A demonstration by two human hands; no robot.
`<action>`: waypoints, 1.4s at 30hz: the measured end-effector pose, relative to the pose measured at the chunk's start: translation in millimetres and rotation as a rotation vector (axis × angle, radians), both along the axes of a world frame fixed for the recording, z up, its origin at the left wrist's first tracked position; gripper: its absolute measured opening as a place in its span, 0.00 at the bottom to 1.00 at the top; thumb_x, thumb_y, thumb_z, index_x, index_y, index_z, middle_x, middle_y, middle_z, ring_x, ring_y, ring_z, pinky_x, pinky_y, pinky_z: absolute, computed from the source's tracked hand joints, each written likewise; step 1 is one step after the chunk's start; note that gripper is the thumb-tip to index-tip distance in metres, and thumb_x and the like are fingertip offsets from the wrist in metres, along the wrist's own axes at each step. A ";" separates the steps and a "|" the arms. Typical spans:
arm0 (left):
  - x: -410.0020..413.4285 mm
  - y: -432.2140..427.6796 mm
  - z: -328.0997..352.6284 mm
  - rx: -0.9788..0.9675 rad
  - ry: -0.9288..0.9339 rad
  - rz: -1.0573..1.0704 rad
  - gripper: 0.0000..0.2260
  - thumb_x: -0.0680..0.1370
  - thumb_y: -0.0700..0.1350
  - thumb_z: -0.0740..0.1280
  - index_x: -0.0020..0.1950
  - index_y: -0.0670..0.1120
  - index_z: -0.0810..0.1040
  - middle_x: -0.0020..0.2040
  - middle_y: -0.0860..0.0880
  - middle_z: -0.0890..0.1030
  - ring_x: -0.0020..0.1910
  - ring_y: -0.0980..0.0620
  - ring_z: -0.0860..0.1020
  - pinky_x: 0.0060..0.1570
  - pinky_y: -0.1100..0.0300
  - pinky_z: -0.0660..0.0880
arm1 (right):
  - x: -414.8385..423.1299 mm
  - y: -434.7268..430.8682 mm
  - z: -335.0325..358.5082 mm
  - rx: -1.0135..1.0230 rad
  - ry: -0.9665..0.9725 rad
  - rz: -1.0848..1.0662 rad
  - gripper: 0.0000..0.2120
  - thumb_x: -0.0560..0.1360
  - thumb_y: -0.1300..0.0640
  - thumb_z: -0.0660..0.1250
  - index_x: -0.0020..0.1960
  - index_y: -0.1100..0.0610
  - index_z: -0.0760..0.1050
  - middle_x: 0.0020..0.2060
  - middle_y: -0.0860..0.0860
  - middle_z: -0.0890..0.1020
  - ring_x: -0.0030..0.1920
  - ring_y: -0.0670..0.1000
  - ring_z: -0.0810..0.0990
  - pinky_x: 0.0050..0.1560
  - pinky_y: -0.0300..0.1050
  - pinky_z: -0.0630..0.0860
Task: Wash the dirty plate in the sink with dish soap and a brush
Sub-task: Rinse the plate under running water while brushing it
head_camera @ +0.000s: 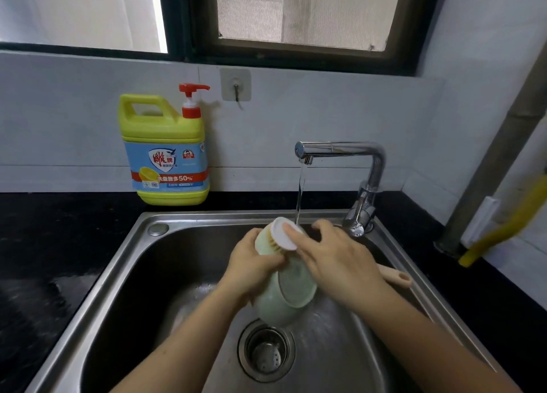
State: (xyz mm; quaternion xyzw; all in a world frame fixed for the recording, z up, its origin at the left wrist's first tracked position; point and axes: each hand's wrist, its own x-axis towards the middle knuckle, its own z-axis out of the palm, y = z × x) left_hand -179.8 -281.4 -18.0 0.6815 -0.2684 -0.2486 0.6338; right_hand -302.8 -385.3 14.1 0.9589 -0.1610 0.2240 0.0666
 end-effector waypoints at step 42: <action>20.8 14.4 12.0 -0.308 0.415 0.047 0.14 0.74 0.34 0.66 0.55 0.49 0.73 0.54 0.40 0.78 0.50 0.40 0.79 0.45 0.46 0.79 | 1.3 -25.5 19.2 0.012 -0.055 -0.170 0.23 0.79 0.57 0.60 0.74 0.48 0.63 0.40 0.53 0.72 0.40 0.54 0.70 0.35 0.47 0.66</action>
